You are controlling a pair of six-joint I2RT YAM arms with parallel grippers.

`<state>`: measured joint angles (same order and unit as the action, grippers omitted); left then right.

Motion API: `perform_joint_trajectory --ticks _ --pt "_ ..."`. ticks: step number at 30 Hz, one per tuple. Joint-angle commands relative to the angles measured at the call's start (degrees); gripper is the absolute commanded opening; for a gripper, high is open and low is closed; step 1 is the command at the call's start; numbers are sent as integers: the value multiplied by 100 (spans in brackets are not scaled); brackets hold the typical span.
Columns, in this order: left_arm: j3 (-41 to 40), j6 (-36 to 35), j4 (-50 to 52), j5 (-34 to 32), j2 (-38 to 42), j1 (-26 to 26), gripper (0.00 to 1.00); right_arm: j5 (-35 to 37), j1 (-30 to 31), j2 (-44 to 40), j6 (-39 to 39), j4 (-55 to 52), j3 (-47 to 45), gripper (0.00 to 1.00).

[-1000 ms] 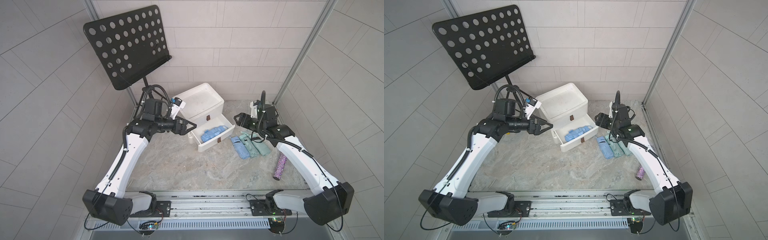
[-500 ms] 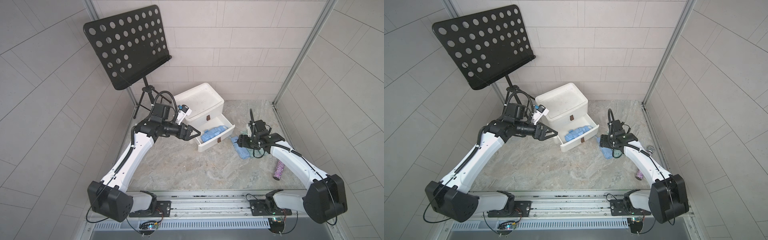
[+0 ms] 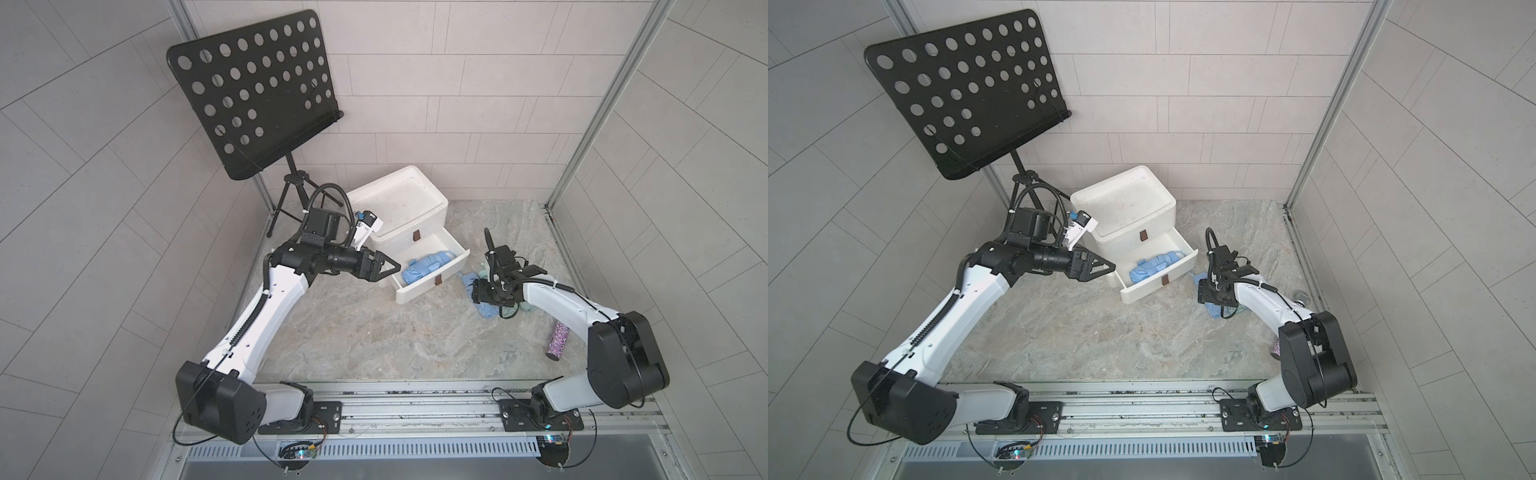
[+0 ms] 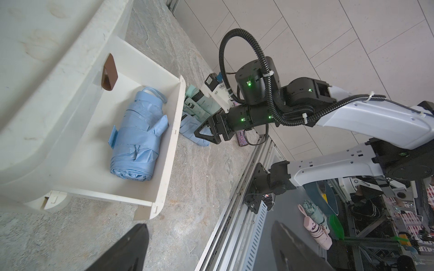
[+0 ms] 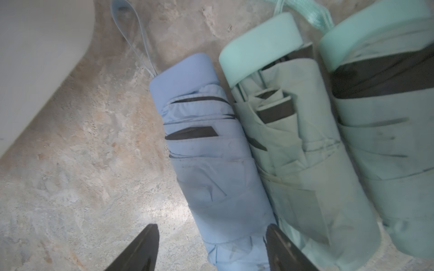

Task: Place the umbrella in the drawer by color
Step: Pick up the umbrella from the center of the board.

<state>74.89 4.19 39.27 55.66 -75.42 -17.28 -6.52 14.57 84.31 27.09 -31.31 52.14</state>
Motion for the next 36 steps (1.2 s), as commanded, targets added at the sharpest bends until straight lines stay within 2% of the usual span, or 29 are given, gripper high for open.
perform_joint_trajectory --ticks 1,15,21,25,36 --pt "-53 -67 -79 42 140 -23 89 184 2 151 -90 74 6 74" --pt "-100 -14 -159 77 159 -32 89 173 158 991 -109 414 95 73" --pt "-107 12 -184 69 159 -26 89 142 168 892 -90 507 -26 56" --pt "-124 55 -217 68 159 -19 89 99 164 508 -101 386 -105 41" --pt "69 116 -83 137 159 112 89 111 174 -1643 -178 -802 -176 35"
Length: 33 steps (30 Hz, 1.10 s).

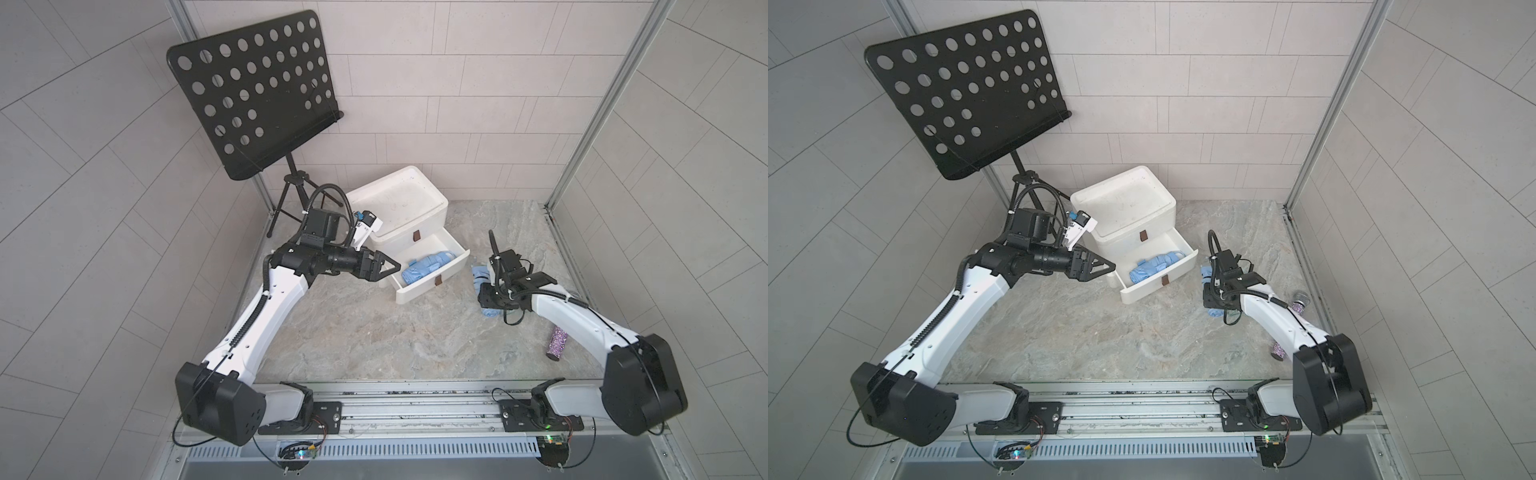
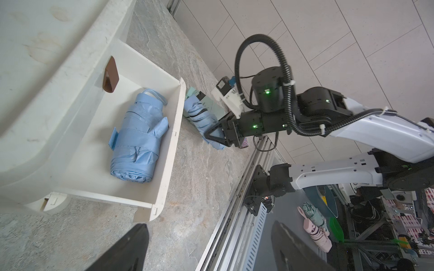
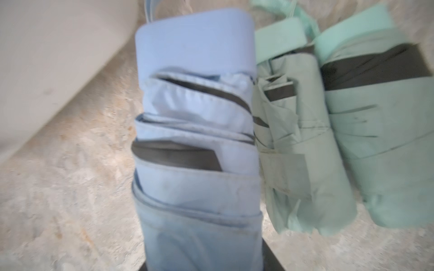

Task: Place the umbrella in the drawer by color
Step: Pick up the umbrella from the center of the board.

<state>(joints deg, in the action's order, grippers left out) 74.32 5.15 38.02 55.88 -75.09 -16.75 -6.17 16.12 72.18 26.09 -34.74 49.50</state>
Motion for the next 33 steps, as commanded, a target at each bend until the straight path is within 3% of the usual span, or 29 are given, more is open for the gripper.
perform_joint_trajectory --ticks 1,8,14,21,33 --pt "137 21 49 116 124 74 89 57 23 -582 -77 -561 131 35" --pt "518 65 310 232 -67 237 89 -133 27 -1207 -43 -1033 703 34" --pt "970 133 520 320 -213 366 89 -147 234 -1219 10 -1077 1382 34" --pt "1399 426 601 451 -370 370 89 7 1077 -719 157 -913 2450 34" --pt "890 1916 -993 600 -264 363 92 240 2565 730 256 -155 4158 34"
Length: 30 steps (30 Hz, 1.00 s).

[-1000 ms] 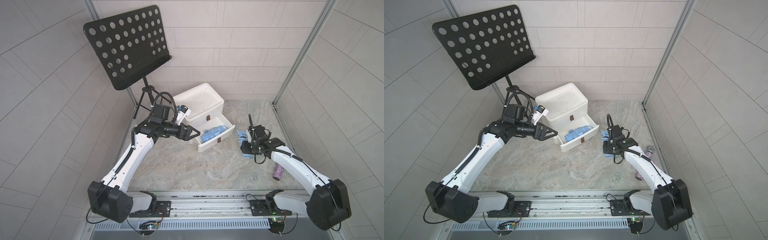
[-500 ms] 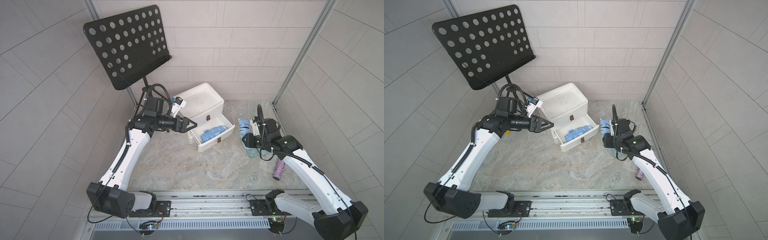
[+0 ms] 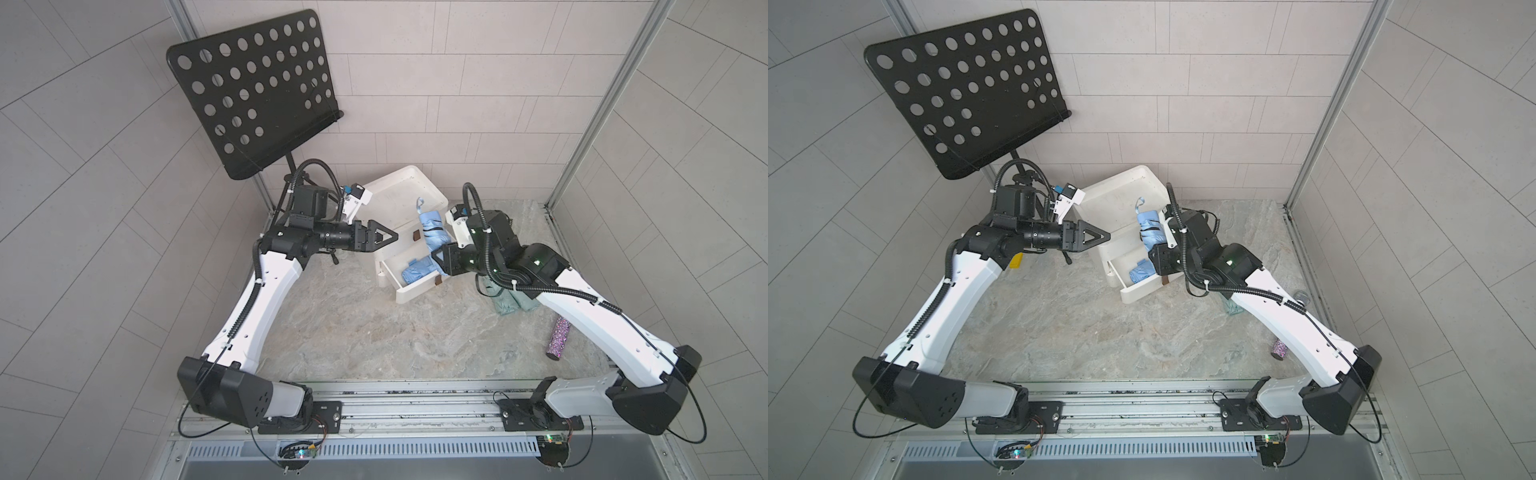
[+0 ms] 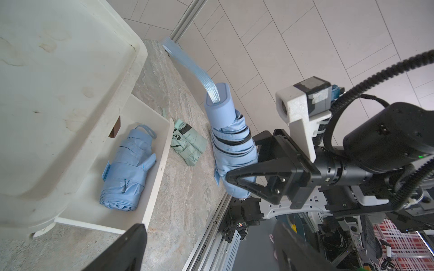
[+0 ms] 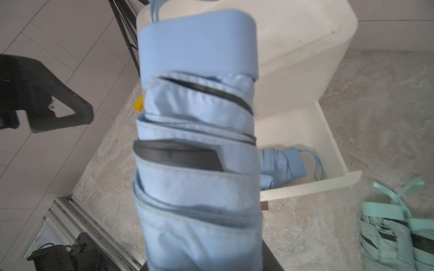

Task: Place the umbrella in the drawer by color
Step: Pick up the umbrella from the center of the board.

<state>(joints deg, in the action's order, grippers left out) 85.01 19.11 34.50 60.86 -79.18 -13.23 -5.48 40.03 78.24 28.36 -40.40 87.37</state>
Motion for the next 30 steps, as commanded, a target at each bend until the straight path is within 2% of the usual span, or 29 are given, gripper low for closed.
perform_joint_trajectory --ticks 1,11,22,25,30 --pt "-257 642 -812 78 179 9 92 177 257 233 27 453 489 34" --pt "-411 806 -1086 -63 192 -60 95 136 712 1061 20 556 1301 34" --pt "-852 853 -1365 -264 236 -297 93 72 856 1334 49 652 1623 34" --pt "-911 880 -1407 -259 236 -314 83 47 870 1368 79 669 1633 34" --pt "-999 1049 -1619 -22 201 -318 52 60 892 1367 95 721 1587 36"
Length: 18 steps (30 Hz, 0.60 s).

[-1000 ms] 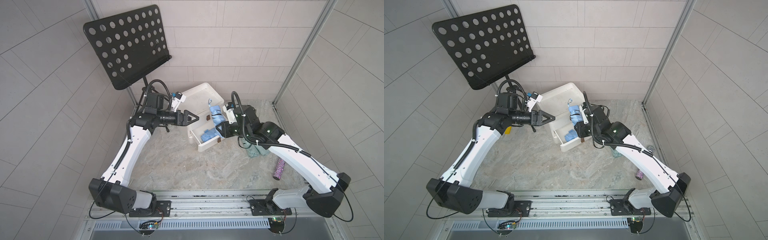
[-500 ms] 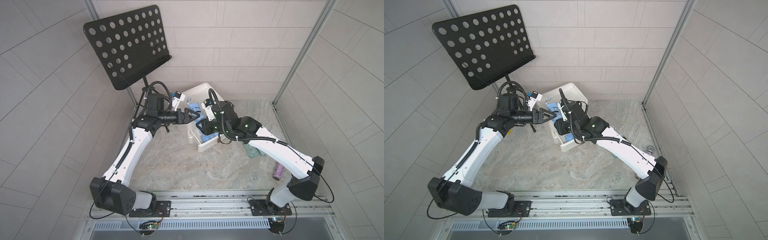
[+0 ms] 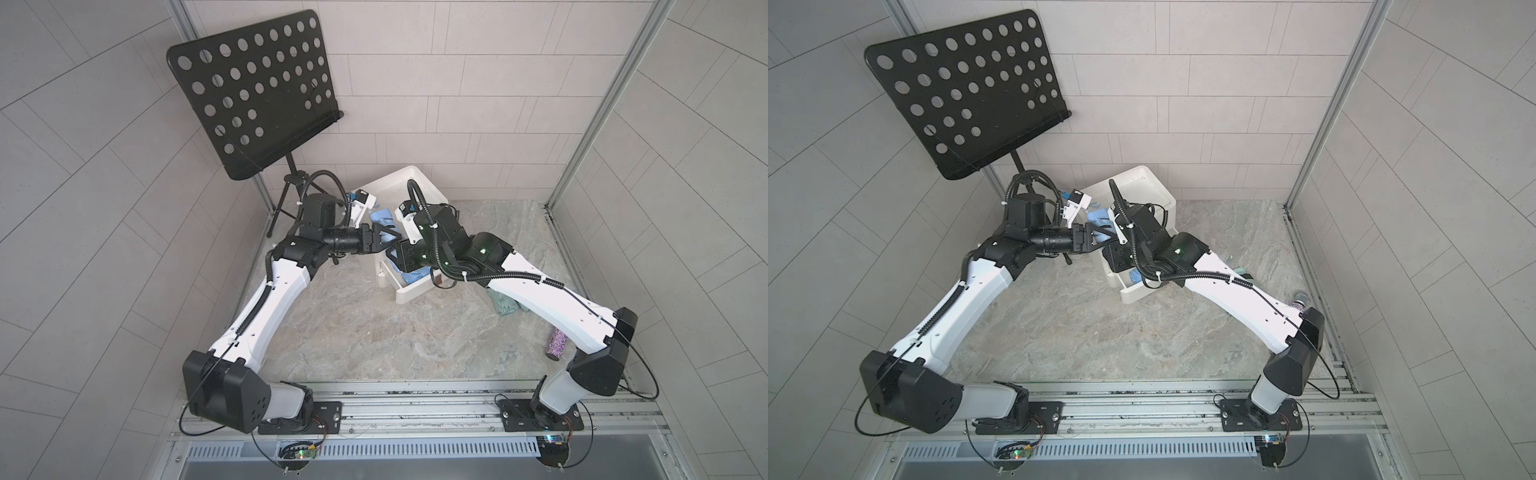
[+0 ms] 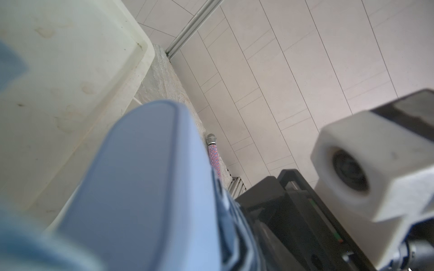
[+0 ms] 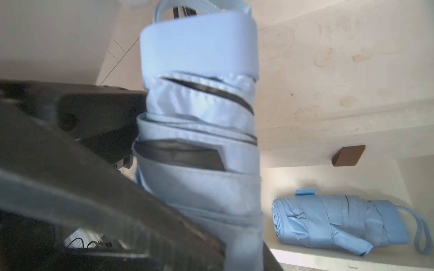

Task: Place the umbrella in the drawer by color
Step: Pick up the umbrella from the center of the board.

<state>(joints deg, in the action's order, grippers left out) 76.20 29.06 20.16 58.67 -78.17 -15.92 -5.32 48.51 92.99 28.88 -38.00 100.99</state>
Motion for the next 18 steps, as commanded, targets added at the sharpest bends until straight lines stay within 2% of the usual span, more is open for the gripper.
perform_joint_trajectory --ticks 1,3,5,6,8,10,13,15,18 --pt "-106 64 -197 244 92 -43 47 48 44 -114 39 480 219 37" --pt "-67 21 -182 346 75 -35 36 53 44 -159 23 471 177 44" --pt "-24 -43 -113 443 61 5 29 83 44 -235 -28 424 145 56" --pt "-1 -67 -101 524 57 42 27 75 36 -285 -76 380 116 64" --pt "52 -104 -60 712 18 122 26 -28 -21 -400 -145 266 82 72" --pt "166 -191 58 942 -52 198 26 -272 -150 -601 -198 180 -39 77" --pt "549 -679 688 1393 -240 248 26 -755 -540 -1102 -126 273 -439 80" --pt "934 -1281 1414 1611 -391 252 26 -1067 -887 -1442 60 464 -707 81" --pt "1261 -1649 1866 1884 -527 248 26 -1841 -1398 -1643 501 941 -1041 81"
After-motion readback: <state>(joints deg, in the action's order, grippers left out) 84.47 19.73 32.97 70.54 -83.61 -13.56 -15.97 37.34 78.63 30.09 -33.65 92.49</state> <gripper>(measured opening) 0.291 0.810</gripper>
